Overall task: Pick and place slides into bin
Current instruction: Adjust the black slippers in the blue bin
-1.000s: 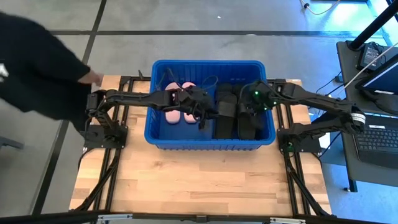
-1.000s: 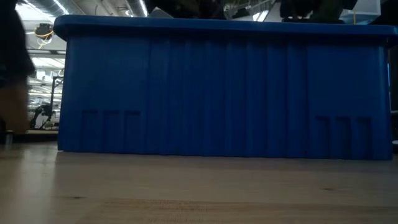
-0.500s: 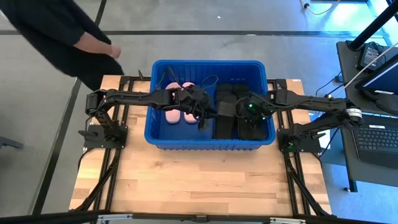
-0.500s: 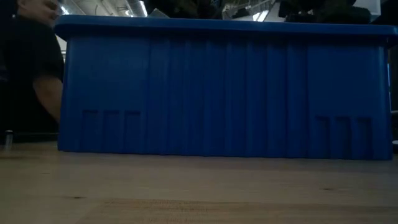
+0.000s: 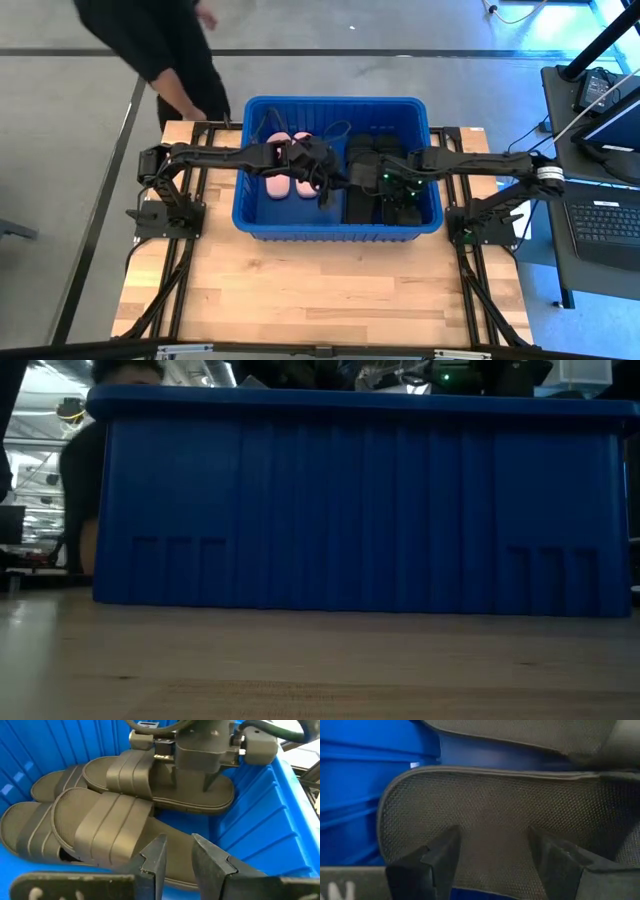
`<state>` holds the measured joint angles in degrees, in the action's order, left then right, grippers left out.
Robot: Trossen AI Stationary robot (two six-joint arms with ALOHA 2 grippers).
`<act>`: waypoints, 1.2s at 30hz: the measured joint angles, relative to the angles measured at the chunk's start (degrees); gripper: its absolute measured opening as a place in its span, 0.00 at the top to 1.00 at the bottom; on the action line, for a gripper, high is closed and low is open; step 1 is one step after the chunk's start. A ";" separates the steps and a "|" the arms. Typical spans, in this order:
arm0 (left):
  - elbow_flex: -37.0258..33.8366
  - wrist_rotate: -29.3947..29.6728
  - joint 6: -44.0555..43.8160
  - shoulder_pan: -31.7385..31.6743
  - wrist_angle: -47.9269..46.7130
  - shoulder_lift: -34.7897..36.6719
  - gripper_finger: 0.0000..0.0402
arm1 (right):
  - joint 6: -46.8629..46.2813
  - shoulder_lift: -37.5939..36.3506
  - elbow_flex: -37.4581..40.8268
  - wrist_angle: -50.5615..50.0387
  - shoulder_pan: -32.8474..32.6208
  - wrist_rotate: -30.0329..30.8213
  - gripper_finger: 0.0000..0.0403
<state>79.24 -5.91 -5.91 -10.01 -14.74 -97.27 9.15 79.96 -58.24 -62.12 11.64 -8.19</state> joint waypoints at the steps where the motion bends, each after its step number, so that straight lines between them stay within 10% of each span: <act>1: 0.00 0.01 0.00 -0.10 -0.06 0.00 0.79 | 0.25 0.46 -0.02 -0.07 -0.01 0.01 0.42; 36: -0.05 -11.09 -1.67 -2.99 -0.45 0.43 0.79 | 8.13 2.64 -5.16 -6.80 5.02 3.45 0.42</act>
<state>79.20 -17.00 -7.58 -13.01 -15.19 -96.84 17.28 82.61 -63.40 -68.92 16.67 -4.74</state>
